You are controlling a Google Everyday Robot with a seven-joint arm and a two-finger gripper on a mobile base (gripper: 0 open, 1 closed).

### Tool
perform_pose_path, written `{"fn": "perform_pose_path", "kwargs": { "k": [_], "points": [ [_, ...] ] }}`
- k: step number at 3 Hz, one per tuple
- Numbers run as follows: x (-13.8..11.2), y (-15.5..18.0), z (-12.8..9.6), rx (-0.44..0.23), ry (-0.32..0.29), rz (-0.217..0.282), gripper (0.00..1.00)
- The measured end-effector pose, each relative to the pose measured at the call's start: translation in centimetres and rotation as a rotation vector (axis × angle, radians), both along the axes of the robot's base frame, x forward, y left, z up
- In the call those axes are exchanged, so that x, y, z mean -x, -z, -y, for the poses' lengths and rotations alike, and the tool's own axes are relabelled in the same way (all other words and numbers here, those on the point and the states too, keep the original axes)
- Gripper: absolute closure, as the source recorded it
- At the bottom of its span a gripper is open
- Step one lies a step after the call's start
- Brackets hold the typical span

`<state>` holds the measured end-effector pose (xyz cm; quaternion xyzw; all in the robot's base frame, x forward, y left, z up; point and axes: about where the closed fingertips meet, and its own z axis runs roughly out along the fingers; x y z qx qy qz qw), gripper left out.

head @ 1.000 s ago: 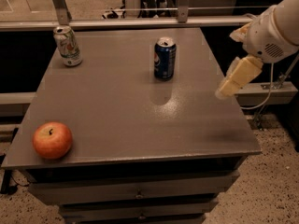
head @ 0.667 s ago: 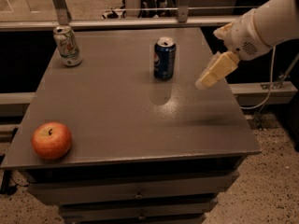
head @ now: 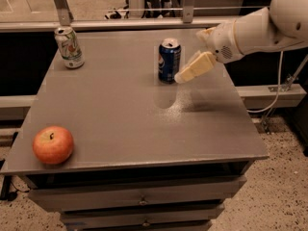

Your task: Move pepsi can near apple

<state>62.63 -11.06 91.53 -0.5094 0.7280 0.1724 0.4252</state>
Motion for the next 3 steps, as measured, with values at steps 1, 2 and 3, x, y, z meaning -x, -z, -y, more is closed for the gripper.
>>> {"fn": "perform_pose_path", "kwargs": {
  "k": [1, 2, 3],
  "points": [
    [-2.4, 1.2, -2.3, -0.088, -0.018, 0.01, 0.0],
    [-4.5, 2.2, -3.3, -0.141, -0.024, 0.01, 0.0],
    [-5.5, 2.8, -3.8, -0.186, -0.022, 0.008, 0.18]
  ]
}}
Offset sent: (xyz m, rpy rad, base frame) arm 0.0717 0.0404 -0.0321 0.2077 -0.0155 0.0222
